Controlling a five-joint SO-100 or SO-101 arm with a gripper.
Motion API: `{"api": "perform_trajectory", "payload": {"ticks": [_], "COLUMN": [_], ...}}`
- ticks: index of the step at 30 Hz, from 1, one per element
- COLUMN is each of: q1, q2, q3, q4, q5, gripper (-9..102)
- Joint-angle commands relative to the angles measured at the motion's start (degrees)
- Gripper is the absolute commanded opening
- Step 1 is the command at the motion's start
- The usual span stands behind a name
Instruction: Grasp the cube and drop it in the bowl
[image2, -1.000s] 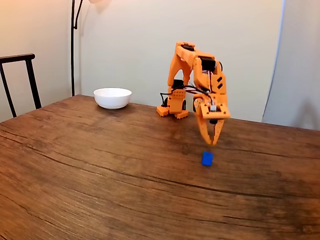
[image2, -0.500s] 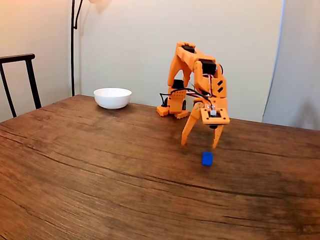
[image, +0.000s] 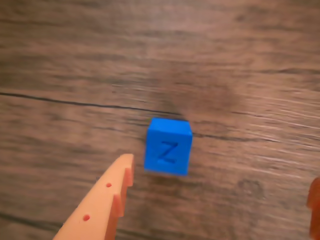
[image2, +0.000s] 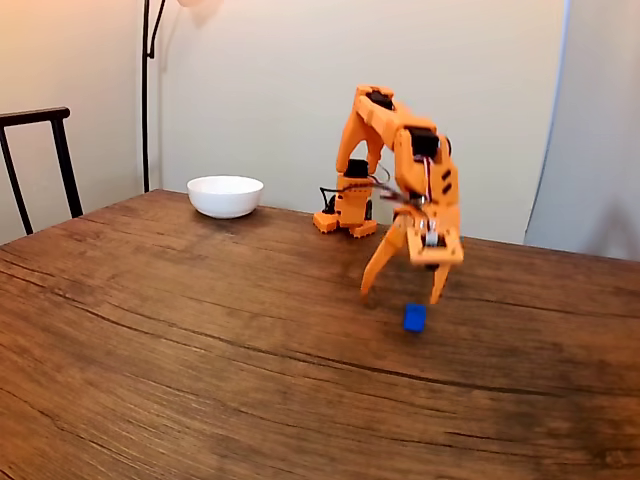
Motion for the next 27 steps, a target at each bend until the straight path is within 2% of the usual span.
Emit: {"api": "perform_trajectory", "payload": {"ticks": [1, 23, 27], "q1": [-0.3, -0.4, -0.5], "q2": [-1.3, -3.9, -3.9], "q3": [-2.6, -1.7, -1.7], "q4": [-3.9, -4.3, -4.3], "q5": [-0.5, -1.2, -1.2], "gripper": [47, 46, 40]}}
